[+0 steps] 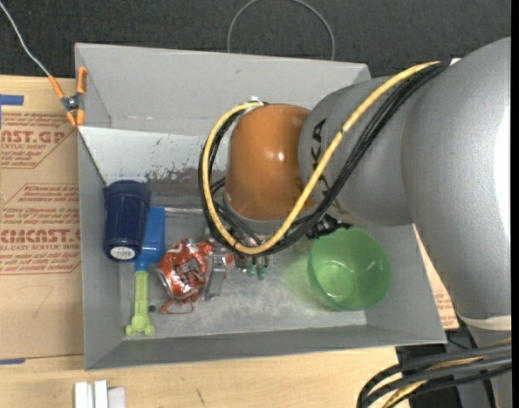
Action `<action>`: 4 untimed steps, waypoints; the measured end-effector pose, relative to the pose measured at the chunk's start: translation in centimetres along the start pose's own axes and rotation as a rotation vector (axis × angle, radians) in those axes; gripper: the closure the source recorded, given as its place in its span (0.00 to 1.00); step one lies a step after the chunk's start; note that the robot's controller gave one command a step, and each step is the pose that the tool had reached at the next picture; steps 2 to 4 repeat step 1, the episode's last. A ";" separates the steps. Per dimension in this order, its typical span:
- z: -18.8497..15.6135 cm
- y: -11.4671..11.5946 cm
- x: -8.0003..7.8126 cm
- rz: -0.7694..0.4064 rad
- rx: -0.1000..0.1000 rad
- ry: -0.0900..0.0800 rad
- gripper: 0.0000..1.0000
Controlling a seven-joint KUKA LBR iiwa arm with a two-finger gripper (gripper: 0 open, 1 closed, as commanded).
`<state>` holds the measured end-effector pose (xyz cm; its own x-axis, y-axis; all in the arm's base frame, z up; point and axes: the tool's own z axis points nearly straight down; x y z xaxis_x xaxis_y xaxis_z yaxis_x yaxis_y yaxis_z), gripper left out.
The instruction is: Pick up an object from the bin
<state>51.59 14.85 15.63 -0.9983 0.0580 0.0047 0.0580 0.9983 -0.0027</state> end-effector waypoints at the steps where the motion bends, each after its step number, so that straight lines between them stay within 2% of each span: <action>1: -2.4 -0.8 -0.4 -0.002 0.000 -0.001 1.00; 4: -2.4 -0.8 -0.4 -0.002 0.000 -0.001 1.00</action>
Offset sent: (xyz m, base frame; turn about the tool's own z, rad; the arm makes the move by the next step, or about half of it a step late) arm 0.0052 -0.0115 0.1052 0.0165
